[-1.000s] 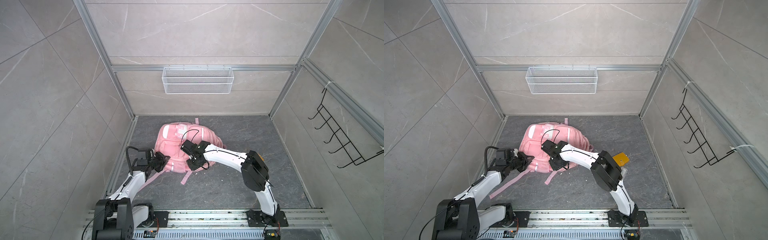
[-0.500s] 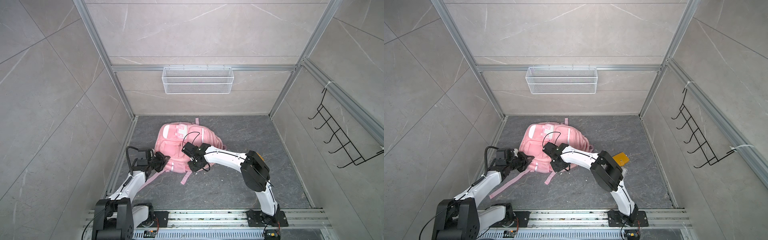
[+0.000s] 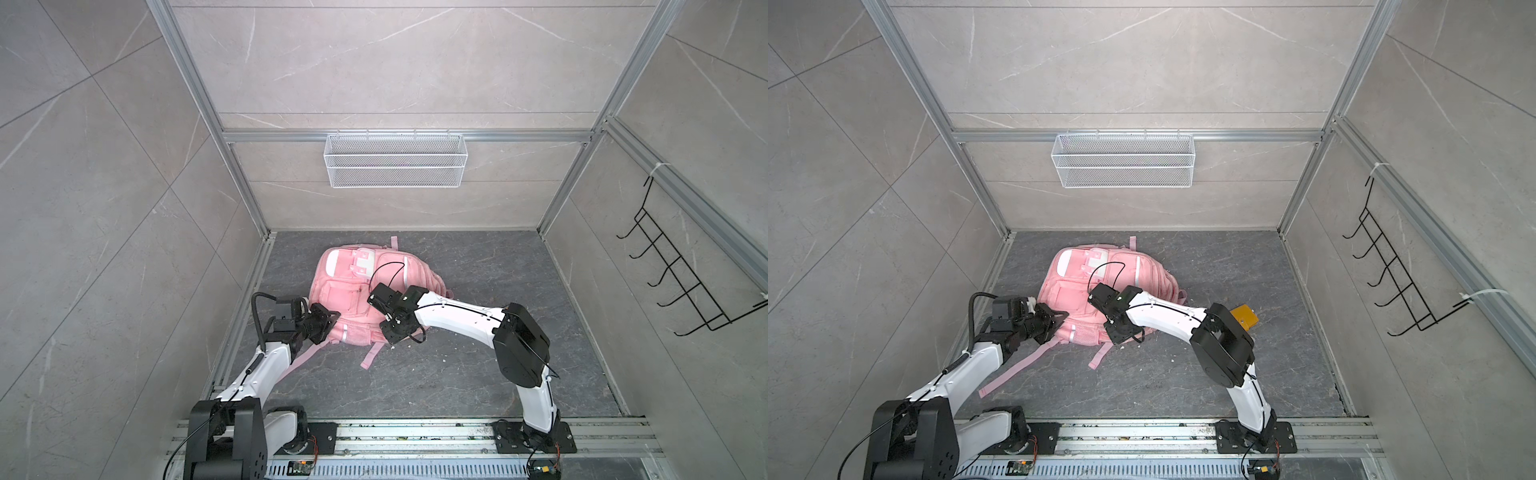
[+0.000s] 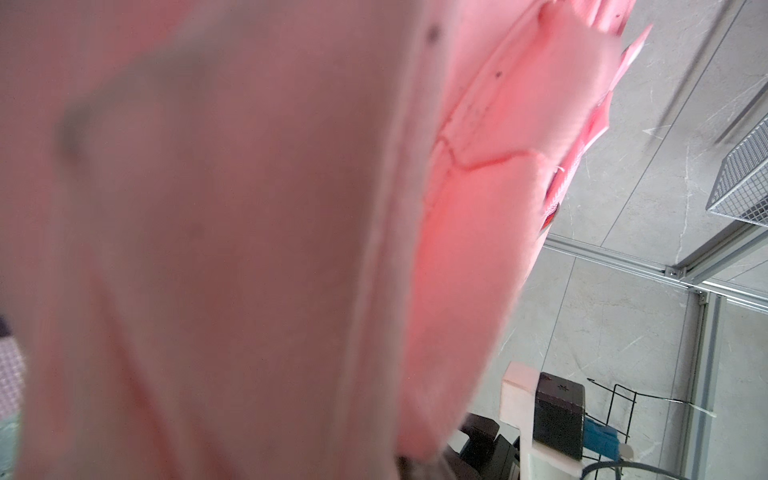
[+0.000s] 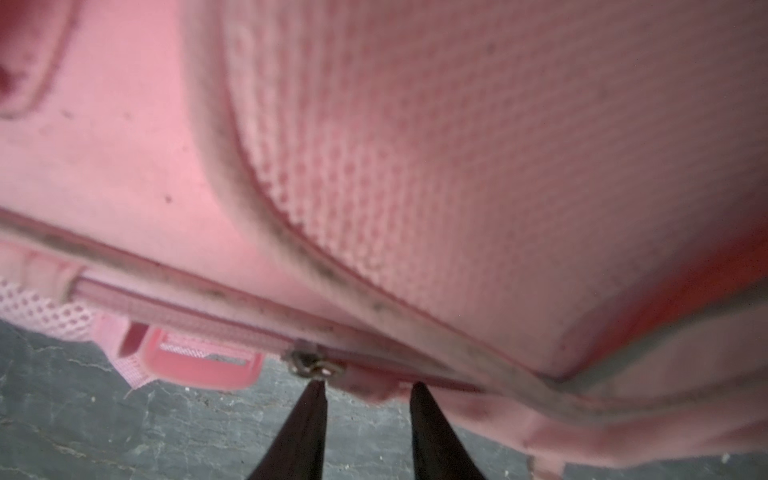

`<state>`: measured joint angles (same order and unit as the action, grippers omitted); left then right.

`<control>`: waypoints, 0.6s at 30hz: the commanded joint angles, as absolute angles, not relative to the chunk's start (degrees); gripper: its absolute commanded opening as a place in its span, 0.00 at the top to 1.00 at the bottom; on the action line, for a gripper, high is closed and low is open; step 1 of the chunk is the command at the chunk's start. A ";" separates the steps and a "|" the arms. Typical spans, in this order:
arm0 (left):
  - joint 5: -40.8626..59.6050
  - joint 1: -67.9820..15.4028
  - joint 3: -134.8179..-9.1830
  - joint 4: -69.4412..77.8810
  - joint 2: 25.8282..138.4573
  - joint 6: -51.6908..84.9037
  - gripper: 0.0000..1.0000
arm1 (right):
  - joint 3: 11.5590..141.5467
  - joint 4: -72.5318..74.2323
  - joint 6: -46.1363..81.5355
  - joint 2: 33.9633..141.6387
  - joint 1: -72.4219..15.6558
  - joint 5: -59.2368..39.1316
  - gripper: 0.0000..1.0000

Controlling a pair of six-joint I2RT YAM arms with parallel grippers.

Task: Pack the student bag

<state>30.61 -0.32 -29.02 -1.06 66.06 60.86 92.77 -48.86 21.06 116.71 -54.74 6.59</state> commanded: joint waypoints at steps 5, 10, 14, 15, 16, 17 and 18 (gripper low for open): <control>30.15 -0.04 -28.25 -1.04 64.75 59.50 1.00 | 91.54 -49.36 22.59 115.55 -55.02 6.23 0.68; 30.32 0.00 -28.31 -1.31 64.47 59.44 1.00 | 93.02 -48.81 21.38 117.40 -55.02 3.98 0.66; 30.30 0.00 -28.48 -1.58 64.32 59.35 1.00 | 93.94 -48.52 20.35 118.29 -55.02 3.17 0.69; 30.32 0.00 -28.50 -1.53 64.33 59.27 1.00 | 94.24 -48.68 20.17 118.53 -55.02 3.12 0.71; 30.32 0.00 -28.51 -1.58 64.34 59.31 1.00 | 94.31 -48.65 19.98 118.61 -55.02 2.95 0.73; 30.32 0.02 -28.52 -1.59 64.34 59.39 1.00 | 94.31 -48.58 19.80 118.67 -55.02 2.75 0.75; 30.32 0.00 -28.57 -1.58 64.22 59.42 1.00 | 94.31 -48.45 19.69 118.58 -55.02 2.56 0.78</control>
